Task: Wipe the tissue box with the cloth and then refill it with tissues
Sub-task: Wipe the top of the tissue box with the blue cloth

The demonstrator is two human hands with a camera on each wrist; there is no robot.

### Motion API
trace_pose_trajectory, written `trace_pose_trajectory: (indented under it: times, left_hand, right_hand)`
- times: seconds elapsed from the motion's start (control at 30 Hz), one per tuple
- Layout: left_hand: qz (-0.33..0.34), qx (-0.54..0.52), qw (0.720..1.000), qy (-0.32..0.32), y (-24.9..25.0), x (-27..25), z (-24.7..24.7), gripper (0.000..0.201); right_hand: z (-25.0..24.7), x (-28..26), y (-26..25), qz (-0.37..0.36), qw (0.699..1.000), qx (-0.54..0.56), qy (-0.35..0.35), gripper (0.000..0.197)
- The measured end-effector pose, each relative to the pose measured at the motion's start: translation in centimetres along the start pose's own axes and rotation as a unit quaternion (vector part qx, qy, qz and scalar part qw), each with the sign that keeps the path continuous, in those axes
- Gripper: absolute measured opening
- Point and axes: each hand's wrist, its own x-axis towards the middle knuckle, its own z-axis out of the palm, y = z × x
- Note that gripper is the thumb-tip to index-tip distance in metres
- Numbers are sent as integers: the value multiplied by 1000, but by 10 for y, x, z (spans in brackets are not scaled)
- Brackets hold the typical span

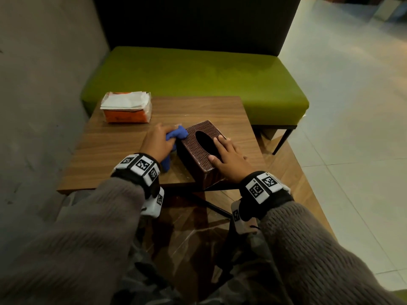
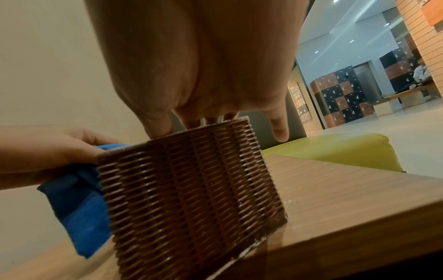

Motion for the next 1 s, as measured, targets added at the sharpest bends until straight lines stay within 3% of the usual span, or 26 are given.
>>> trace_pose_trajectory:
  times: [0.17,0.33,0.5,0.7,0.83,1.0]
  left_hand:
    - [16,-15,1000,9,15,-35,18,37]
    - [83,-44,995,-44,33,-104,27,47]
    - [109,16,991,-74,22,-95,14,48]
    - [90,18,993,-79,16,-76,2,45]
    - [43,-48,997,-41,12,-77,5,38]
    - [4,-60,996,60,16,-76,11,29]
  right_hand:
    - [4,1,-2,12,1000,-19,13,61]
    - [2,1,-4,14,999,-26,11,62]
    - [-9,-1,-7,8,997,-78,-5,61]
    - [-38,-7,-11,-25,978,-206,-7,52]
    - [-37,-8,-12,-59,984,-165,-21,33]
    - [-15,0,-19,-59,994,-95,-17,36]
